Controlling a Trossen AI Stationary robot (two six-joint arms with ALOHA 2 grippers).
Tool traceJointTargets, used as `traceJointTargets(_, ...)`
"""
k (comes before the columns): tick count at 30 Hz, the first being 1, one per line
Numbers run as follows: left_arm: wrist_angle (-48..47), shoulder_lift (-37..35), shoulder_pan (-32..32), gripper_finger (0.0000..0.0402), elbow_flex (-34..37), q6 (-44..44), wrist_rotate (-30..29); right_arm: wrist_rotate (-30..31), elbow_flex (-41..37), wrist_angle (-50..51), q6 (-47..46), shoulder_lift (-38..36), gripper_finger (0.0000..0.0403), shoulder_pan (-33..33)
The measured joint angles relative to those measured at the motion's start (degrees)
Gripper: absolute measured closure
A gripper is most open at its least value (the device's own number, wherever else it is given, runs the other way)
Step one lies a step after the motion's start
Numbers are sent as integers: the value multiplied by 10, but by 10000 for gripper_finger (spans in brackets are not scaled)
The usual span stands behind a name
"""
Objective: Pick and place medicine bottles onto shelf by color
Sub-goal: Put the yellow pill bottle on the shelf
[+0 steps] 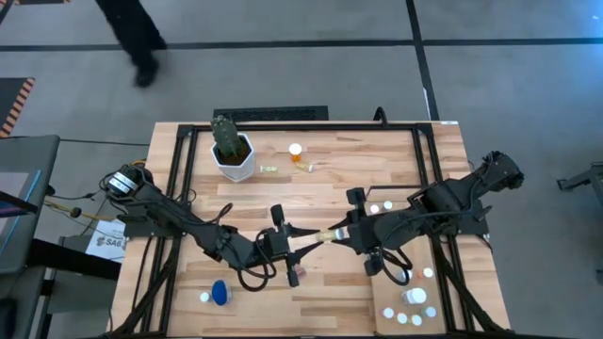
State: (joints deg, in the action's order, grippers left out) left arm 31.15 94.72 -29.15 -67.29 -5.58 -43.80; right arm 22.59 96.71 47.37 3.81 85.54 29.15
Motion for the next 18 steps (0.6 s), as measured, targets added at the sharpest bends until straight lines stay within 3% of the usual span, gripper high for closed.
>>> traceJointTargets(5,1,0,2,240,0,-6,-2,-1,0,66,-49,-1,287,-3)
traceJointTargets(10,-9,0,9,191,0,-6,-2,-1,0,110,-89,-1,275,-4)
traceJointTargets(18,-65,0,10,177,0,45,-17,-15,-3,341,-292,-2,274,3)
